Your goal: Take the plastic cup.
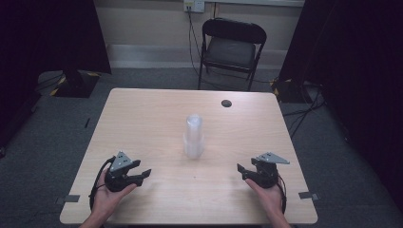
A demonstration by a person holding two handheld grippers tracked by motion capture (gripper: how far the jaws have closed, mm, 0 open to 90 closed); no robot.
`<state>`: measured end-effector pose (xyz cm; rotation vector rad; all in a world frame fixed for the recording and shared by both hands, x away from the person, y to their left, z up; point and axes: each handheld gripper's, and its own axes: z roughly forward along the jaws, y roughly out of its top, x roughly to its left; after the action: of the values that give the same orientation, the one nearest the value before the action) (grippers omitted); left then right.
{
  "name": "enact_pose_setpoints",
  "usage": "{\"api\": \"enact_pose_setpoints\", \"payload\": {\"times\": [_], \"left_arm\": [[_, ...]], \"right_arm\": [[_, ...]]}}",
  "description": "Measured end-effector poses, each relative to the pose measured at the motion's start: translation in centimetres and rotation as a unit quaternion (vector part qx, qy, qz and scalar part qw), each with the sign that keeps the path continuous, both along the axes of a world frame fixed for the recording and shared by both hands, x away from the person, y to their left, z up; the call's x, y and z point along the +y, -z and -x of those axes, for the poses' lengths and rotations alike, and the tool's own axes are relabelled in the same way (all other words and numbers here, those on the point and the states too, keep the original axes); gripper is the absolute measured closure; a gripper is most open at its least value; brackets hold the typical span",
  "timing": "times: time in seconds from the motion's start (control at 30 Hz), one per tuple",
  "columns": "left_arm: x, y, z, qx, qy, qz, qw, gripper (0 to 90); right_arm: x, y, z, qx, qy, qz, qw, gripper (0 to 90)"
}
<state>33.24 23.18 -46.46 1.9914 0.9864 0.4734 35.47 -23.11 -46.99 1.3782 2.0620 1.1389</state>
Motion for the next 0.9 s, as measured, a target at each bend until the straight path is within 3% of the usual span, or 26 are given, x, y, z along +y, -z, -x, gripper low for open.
{"api": "enact_pose_setpoints", "payload": {"times": [0.07,0.1,0.2,0.27,0.37,0.4,0.47,0.53,0.57,0.7,0.77,0.9], "left_arm": [[0.0,0.0,-0.1,0.000,0.003,0.000,1.0000,46.9],[0.0,0.0,-0.1,0.004,0.009,0.012,0.9999,48.4],[0.2,-0.1,-0.1,-0.007,0.012,0.023,0.9996,48.8],[0.4,-0.5,0.0,-0.019,0.005,0.050,0.9985,50.6],[0.5,-0.9,0.0,-0.033,0.004,0.058,0.9978,50.0],[0.6,-0.9,0.0,-0.028,-0.001,0.057,0.9980,49.6],[0.6,-0.9,0.0,-0.022,-0.006,0.023,0.9995,48.9],[0.6,-0.9,0.0,-0.019,-0.014,0.024,0.9994,47.0],[0.7,-0.9,-0.1,0.002,-0.025,0.031,0.9992,41.4],[0.8,-1.0,0.0,0.006,-0.022,0.029,0.9993,36.5],[0.8,-1.1,0.2,0.016,-0.025,0.034,0.9990,33.2],[0.9,-1.0,0.1,0.015,-0.021,0.033,0.9991,31.7]], "right_arm": [[-0.1,-0.1,0.0,-0.005,-0.005,-0.006,1.0000,34.5],[0.0,-0.2,0.1,-0.007,-0.006,-0.006,0.9999,34.8],[0.1,-0.2,0.1,-0.010,-0.012,-0.007,0.9999,34.7],[0.3,-0.2,0.0,-0.011,-0.021,-0.010,0.9997,34.9],[0.5,-0.4,0.1,-0.013,-0.029,-0.010,0.9994,34.9],[0.6,-0.5,0.1,-0.014,-0.030,-0.012,0.9994,34.9],[0.7,-0.7,0.2,-0.019,-0.032,-0.015,0.9992,34.9],[0.9,-0.8,0.2,-0.021,-0.032,-0.020,0.9991,34.9],[1.1,-1.1,0.3,-0.026,-0.036,-0.026,0.9987,34.7],[1.4,-1.7,0.5,-0.033,-0.044,-0.030,0.9980,33.9],[1.6,-2.3,0.7,-0.041,-0.049,-0.027,0.9976,33.8],[1.7,-3.1,0.3,-0.053,-0.060,-0.017,0.9966,33.8]]}}
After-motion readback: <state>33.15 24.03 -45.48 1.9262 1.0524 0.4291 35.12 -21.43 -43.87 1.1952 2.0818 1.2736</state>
